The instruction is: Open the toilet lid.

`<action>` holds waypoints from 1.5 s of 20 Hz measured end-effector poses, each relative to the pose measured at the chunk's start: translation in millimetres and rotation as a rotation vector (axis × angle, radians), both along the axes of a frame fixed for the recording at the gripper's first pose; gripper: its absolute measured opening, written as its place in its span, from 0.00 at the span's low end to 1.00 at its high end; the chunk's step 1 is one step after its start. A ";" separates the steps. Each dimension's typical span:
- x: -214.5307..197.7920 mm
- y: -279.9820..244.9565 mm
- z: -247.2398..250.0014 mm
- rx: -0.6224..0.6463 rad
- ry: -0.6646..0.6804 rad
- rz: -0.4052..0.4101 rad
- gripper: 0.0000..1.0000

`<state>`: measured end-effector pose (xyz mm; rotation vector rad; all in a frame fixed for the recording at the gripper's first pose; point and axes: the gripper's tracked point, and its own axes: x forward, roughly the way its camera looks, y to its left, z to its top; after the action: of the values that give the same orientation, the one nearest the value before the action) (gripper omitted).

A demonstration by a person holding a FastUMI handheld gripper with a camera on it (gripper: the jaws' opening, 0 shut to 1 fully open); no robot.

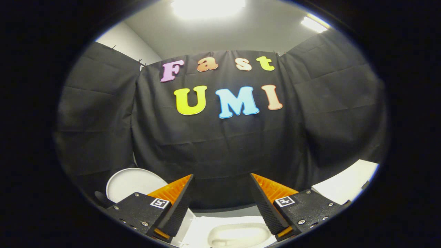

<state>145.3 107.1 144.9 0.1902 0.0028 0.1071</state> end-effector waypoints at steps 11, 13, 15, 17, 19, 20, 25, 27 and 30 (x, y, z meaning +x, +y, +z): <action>-65.9 -138.9 -53.3 -0.070 0.013 -0.124 0.95; -82.8 -156.1 -71.3 -0.114 0.033 -0.141 0.95; -97.3 -166.3 -92.6 -0.139 0.060 -0.145 0.95; -114.0 -172.0 -112.9 -0.125 0.093 -0.147 0.95; -133.0 -173.9 -123.6 -0.114 0.104 -0.146 0.95; -142.7 -174.0 -123.8 -0.120 0.099 -0.147 0.96; -189.3 -177.2 -118.3 -0.116 0.057 -0.144 0.95; -204.7 -182.7 -115.3 -0.082 0.030 -0.166 0.95; -217.5 -186.5 -117.4 -0.077 -0.008 -0.205 0.95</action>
<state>-72.2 -79.4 27.6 0.1127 -0.0208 -0.0970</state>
